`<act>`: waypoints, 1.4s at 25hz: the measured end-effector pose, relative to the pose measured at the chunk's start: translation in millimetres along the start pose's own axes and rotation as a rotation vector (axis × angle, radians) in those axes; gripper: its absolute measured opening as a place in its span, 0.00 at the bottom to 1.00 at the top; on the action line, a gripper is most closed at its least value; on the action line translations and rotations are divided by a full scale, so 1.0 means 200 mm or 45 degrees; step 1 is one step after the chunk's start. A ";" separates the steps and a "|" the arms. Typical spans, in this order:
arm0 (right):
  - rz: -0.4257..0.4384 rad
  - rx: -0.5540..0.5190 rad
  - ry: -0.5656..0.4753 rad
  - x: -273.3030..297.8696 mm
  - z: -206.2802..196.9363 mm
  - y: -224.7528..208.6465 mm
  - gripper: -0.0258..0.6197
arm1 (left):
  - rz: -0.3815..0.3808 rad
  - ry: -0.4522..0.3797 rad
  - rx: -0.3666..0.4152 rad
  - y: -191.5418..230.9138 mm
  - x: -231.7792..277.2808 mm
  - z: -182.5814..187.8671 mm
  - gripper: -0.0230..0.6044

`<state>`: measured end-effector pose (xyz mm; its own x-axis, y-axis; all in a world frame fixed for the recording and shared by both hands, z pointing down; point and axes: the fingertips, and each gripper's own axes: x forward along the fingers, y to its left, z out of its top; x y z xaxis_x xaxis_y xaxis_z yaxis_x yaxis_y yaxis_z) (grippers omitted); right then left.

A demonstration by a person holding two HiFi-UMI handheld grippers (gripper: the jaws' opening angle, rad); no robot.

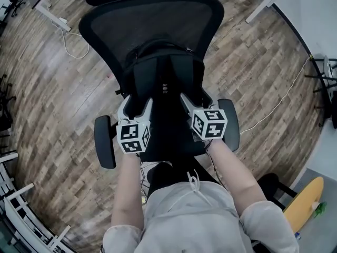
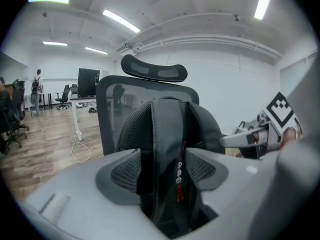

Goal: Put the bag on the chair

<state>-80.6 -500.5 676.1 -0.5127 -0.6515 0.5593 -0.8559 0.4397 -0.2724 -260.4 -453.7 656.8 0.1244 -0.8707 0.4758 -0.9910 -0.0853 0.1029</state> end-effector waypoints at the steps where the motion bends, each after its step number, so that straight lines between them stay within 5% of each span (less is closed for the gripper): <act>1: -0.017 0.000 -0.004 -0.03 0.00 0.00 0.54 | 0.008 -0.012 0.007 -0.01 -0.03 0.01 0.47; 11: -0.066 -0.011 -0.013 -0.29 -0.09 0.10 0.04 | 0.050 -0.041 -0.027 -0.08 -0.30 -0.02 0.08; 21: 0.028 -0.151 -0.151 -0.63 0.10 0.31 0.04 | -0.046 -0.144 0.075 -0.30 -0.56 0.19 0.05; 35: 0.119 -0.202 -0.426 -1.14 0.73 0.51 0.04 | -0.191 -0.481 0.201 -0.61 -1.03 0.97 0.05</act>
<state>-62.0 -397.7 406.6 -0.6042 -0.7584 0.2445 -0.7967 0.5796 -0.1710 -175.6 -357.1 377.1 0.2698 -0.9566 0.1098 -0.9624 -0.2716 -0.0020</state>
